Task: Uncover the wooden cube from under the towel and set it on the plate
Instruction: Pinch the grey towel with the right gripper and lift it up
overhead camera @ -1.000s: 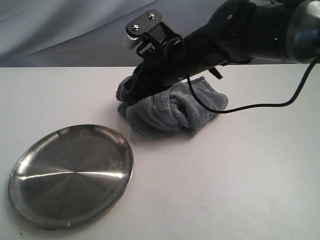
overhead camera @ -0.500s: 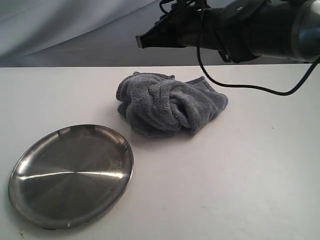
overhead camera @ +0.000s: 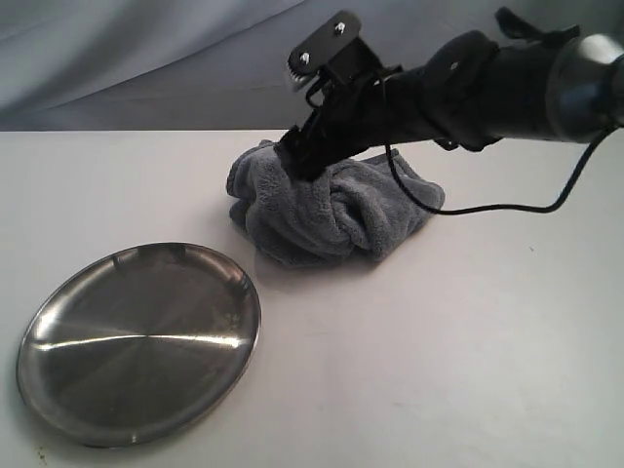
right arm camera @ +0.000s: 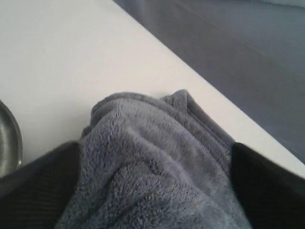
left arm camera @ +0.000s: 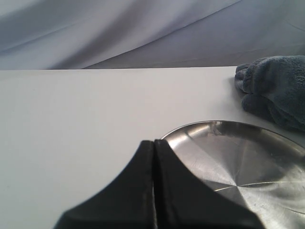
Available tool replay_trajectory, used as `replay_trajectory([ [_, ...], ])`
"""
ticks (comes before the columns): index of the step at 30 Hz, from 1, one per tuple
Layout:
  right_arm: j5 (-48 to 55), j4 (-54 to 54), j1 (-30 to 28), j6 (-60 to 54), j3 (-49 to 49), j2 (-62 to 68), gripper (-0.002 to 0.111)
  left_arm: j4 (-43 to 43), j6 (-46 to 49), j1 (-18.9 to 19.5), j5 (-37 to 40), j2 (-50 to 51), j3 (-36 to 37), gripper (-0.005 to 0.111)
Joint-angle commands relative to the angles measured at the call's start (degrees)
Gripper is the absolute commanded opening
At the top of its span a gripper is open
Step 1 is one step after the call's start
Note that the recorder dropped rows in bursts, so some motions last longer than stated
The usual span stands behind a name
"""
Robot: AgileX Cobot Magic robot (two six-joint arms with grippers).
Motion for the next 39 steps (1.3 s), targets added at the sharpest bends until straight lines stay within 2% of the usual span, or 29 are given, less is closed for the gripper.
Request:
replay_trajectory([
  [1,-2.24,-2.59,1.88,-0.30,0.08,5.67,0.105,0.01,-0.29,-0.17,-0.47,-0.20,0.20,0.000],
  [11,-4.95,3.98,2.97,0.00,0.08,7.51,0.104,0.01,-0.15,-0.17,-0.47,-0.20,0.20,0.000],
  [13,-4.95,5.12,3.07,0.61,0.08,7.64,0.099,0.01,-0.15,-0.17,-0.47,-0.20,0.20,0.000],
  [18,-2.10,6.22,3.07,0.60,0.08,7.64,0.063,0.01,-0.35,-0.17,-0.47,-0.20,0.20,0.000],
  [20,-0.31,6.12,3.07,0.60,0.08,7.64,0.044,0.01,-0.35,-0.17,-0.47,-0.20,0.20,0.000],
  [26,2.18,5.72,3.07,0.60,0.08,7.64,0.000,0.01,-0.35,-0.17,-0.47,-0.20,0.20,0.000],
  [31,6.24,3.36,3.07,0.74,0.08,5.82,0.000,0.01,-0.35,-0.17,-0.47,-0.20,0.20,0.000],
  [39,9.53,1.28,2.97,0.74,0.08,-6.44,0.000,0.01,-0.37,-0.17,-0.47,-0.20,0.20,0.000],
])
